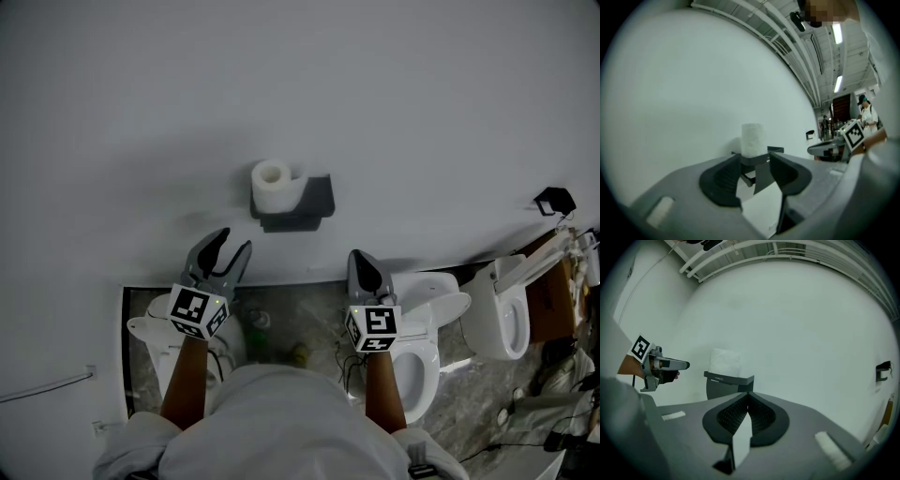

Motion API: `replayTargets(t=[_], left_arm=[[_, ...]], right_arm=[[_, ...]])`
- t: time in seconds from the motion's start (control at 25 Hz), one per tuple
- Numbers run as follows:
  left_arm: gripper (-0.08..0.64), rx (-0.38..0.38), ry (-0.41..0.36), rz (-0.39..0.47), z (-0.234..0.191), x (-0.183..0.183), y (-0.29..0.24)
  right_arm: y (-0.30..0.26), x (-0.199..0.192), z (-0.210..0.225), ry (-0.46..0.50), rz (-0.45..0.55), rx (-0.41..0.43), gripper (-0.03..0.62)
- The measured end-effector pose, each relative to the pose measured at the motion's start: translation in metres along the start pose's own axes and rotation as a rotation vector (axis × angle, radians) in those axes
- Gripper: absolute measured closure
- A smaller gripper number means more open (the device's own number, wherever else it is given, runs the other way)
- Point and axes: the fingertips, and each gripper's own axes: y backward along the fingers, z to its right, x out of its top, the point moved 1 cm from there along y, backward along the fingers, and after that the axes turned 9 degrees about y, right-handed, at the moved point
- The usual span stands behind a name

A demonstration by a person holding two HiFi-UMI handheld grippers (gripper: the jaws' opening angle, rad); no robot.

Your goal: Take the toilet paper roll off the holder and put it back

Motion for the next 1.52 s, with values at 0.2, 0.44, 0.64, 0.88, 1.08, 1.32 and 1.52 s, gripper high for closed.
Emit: replayTargets(t=[0.2,0.44,0.64,0.88,1.08,1.32,1.52], left_arm=[[0.414,0.032,0.019,0.01,-0.004,-0.003,0.014],[0.449,0.058,0.05,0.019,-0.003,-0.008,0.026],[0.472,0.064,0.059,0.034,0.001,-0.007,0.029],[0.522,0.072,0.05,0.038,-0.001,-0.005,0.033],[0.56,0.081,0.057,0.038,-0.005,-0.003,0.037],[0.56,0.087,0.052,0.038,-0.009,-0.003,0.042],[0.56,0.084,0.049,0.041,-0.011,-0.002,0.045]], right_arm=[[0.002,0.001,-0.005,-0.001,0.006,0.005,0.591],[0.01,-0.002,-0.004,-0.025,0.005,-0.008,0.591],[0.017,-0.003,-0.008,-0.033,0.005,-0.009,0.591],[0.022,-0.003,-0.013,-0.036,0.006,-0.013,0.591],[0.023,-0.001,-0.016,-0.037,0.008,-0.014,0.591],[0.023,-0.001,-0.023,-0.035,0.005,-0.008,0.591],[0.022,0.001,-0.029,-0.034,0.009,0.006,0.591]])
